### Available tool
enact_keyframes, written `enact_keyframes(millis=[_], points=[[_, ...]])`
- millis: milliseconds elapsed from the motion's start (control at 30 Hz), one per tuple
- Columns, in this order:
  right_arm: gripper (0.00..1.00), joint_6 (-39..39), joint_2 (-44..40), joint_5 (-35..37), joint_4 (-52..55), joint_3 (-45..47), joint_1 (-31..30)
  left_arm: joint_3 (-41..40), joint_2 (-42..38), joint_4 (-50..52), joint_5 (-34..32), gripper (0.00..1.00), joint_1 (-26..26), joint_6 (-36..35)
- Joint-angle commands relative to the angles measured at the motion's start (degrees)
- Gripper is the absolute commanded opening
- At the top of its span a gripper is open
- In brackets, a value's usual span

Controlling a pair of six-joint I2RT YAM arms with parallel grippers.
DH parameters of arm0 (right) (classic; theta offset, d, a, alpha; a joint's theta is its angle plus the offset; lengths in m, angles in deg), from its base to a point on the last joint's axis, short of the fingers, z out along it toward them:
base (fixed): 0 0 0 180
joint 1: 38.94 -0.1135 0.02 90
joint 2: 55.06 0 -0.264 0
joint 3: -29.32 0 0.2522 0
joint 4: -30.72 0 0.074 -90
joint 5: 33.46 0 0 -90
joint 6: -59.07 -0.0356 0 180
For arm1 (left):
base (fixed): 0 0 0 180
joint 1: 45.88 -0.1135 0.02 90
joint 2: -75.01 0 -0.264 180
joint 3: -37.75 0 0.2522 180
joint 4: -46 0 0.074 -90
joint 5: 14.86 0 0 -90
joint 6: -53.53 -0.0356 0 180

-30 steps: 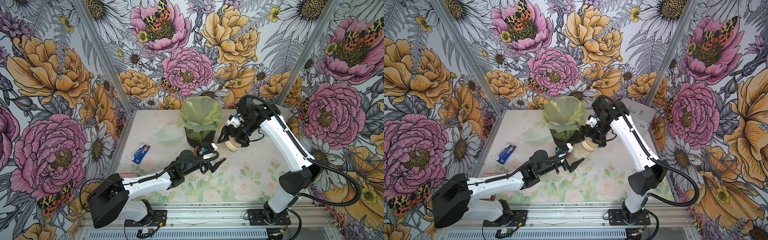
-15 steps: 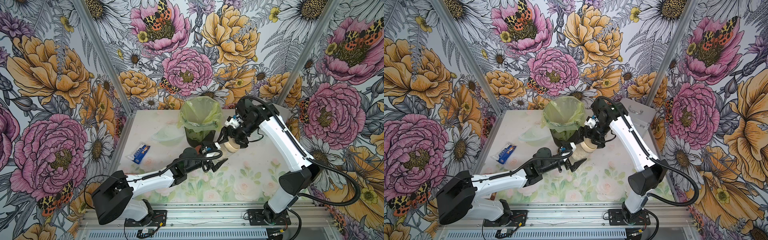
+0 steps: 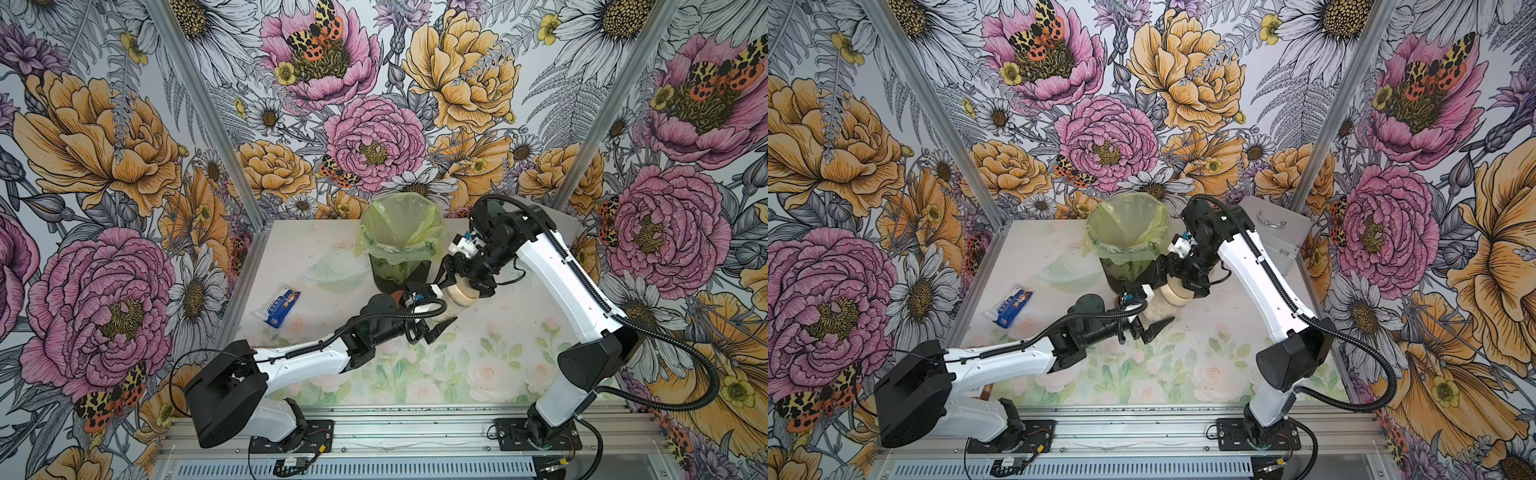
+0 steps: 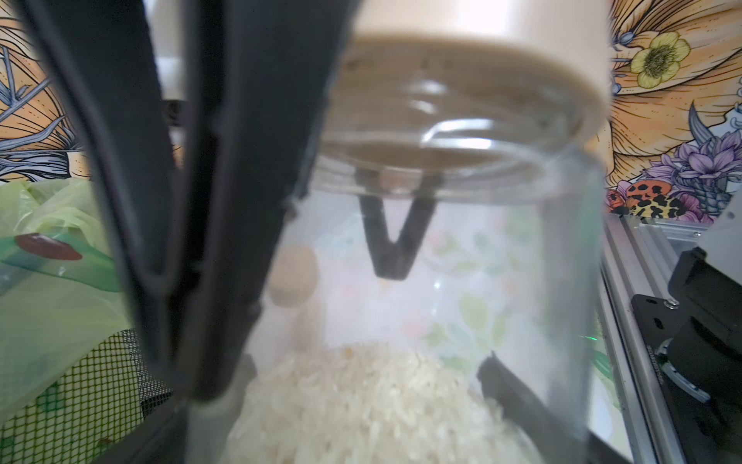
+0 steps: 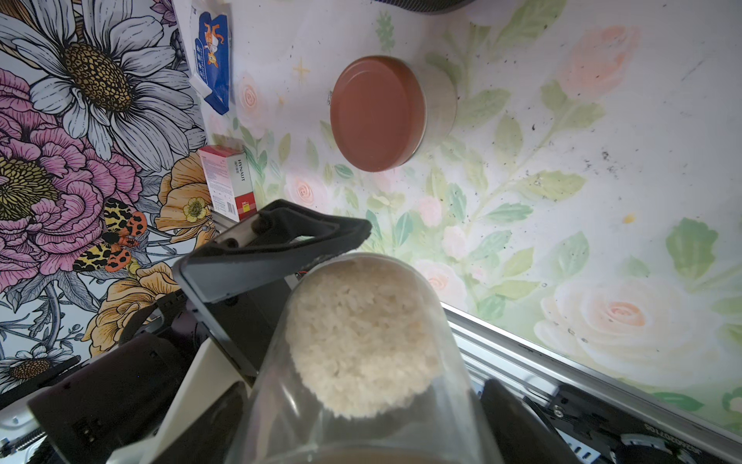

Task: Empty moldy rice from jars
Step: Adjust the jar.

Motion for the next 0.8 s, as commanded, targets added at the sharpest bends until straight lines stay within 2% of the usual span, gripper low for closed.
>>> enact_keyframes(millis=[0, 600, 700, 767], points=[[0.14, 0.7, -0.9, -2.1, 4.9, -0.2, -0.3, 1.1, -1.0, -2.2, -1.3, 0.99, -0.1, 0.6], [0.14, -0.4, -0.4, -2.4, 3.6, -0.2, -0.2, -1.0, -2.8, -2.5, -2.6, 0.99, 0.7, 0.2], [0.14, -0.3, -0.4, -2.4, 3.6, -0.4, -0.2, -1.0, -2.6, -2.4, -2.5, 0.97, 0.7, 0.3], [0.14, -0.3, -0.5, -2.6, 3.6, -0.3, -0.3, -0.9, -2.5, -2.4, -2.4, 0.93, 0.8, 0.4]])
